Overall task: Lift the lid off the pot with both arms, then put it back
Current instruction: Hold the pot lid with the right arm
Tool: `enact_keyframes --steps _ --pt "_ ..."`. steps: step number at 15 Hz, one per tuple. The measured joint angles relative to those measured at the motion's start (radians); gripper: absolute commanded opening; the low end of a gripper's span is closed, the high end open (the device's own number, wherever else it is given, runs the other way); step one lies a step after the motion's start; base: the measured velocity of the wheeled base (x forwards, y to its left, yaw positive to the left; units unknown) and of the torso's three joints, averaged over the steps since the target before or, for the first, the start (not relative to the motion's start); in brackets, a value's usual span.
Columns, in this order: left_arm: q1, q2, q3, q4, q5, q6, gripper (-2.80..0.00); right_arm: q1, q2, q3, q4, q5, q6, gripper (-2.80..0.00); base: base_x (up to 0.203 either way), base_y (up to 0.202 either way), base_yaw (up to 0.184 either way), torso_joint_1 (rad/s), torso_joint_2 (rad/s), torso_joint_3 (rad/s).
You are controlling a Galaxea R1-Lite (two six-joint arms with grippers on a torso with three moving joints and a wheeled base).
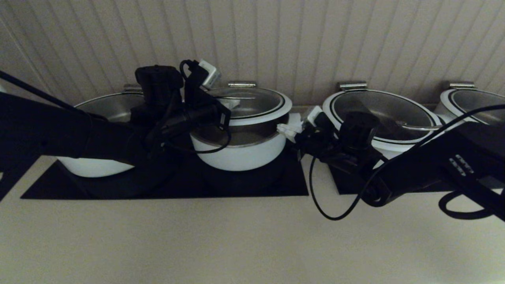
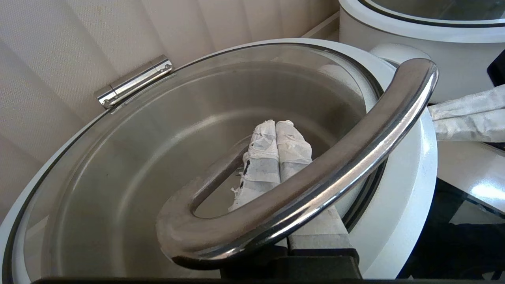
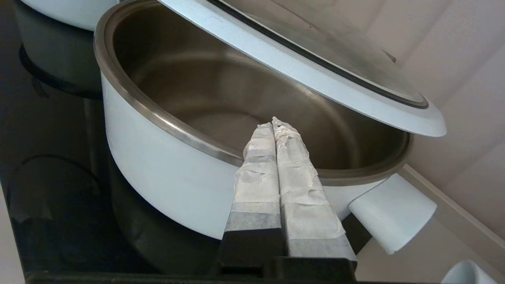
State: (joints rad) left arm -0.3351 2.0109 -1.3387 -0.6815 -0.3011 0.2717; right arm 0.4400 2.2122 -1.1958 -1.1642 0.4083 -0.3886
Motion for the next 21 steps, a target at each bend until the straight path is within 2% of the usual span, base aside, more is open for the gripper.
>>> enact_keyframes --steps 6,21 --pt "0.0 -0.002 0.002 0.0 0.0 0.0 -2.8 0.0 0.018 -0.025 0.001 -0.002 0.0 -2.8 0.0 0.0 0.0 0.0 0.0 0.0" --pt "-0.001 -0.028 0.031 0.002 0.002 0.0 -2.8 -0.001 0.093 -0.225 0.087 -0.01 0.0 -2.8 0.0 0.0 0.0 0.0 0.0 0.0"
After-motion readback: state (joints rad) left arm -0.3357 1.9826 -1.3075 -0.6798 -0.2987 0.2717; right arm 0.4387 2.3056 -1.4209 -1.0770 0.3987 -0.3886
